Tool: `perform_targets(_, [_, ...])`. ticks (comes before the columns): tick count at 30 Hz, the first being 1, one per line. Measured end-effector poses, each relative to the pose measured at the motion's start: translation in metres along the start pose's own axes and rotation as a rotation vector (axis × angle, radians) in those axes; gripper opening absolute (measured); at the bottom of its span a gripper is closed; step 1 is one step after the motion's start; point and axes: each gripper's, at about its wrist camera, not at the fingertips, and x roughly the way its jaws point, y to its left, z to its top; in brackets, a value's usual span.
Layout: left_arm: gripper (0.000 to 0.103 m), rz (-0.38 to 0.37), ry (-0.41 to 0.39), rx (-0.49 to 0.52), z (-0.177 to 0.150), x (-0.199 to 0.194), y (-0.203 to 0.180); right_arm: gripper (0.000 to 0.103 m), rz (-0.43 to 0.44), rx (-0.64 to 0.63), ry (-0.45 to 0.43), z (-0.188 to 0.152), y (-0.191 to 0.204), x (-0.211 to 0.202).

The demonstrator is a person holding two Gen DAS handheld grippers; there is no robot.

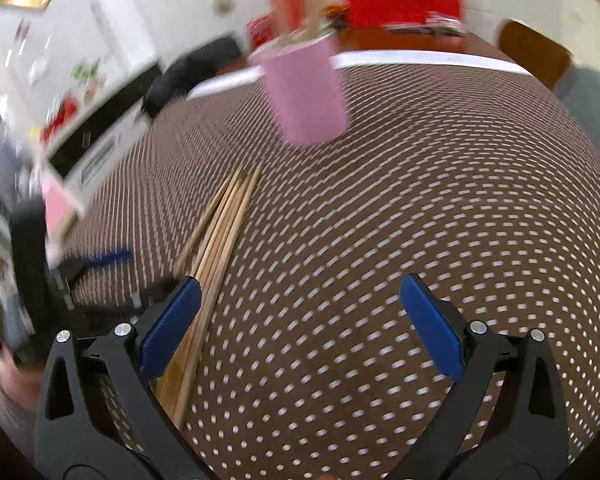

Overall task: Organize utensils
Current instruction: 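Move both open tools back down to the remaining chopsticks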

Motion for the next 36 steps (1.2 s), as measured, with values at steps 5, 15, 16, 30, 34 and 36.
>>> perform_targets(5, [0.089, -0.016, -0.013, -0.04, -0.004, -0.003, 0.016, 0.098, -0.072, -0.179, 0.071, -0.017, 0.039, 0.027])
perform_targets(15, [0.089, -0.013, -0.016, -0.043, -0.005, -0.006, 0.015, 0.098, -0.127, -0.201, 0.095, -0.009, 0.044, 0.041])
perform_targets(16, [0.089, -0.011, -0.016, -0.042, -0.005, -0.006, 0.014, 0.098, -0.126, -0.204, 0.097, -0.008, 0.045, 0.043])
perform_targets(30, [0.089, -0.007, -0.012, -0.042, -0.005, -0.006, 0.016, 0.098, -0.181, -0.198, 0.108, 0.005, 0.044, 0.059])
perform_targets(34, [0.089, -0.001, 0.025, -0.003, 0.007, 0.001, 0.01, 0.097, -0.177, -0.183, 0.116, 0.006, 0.034, 0.058])
perform_targets(36, [0.089, 0.009, 0.04, 0.028, 0.016, 0.005, 0.008, 0.097, -0.165, -0.163, 0.131, 0.008, 0.025, 0.057])
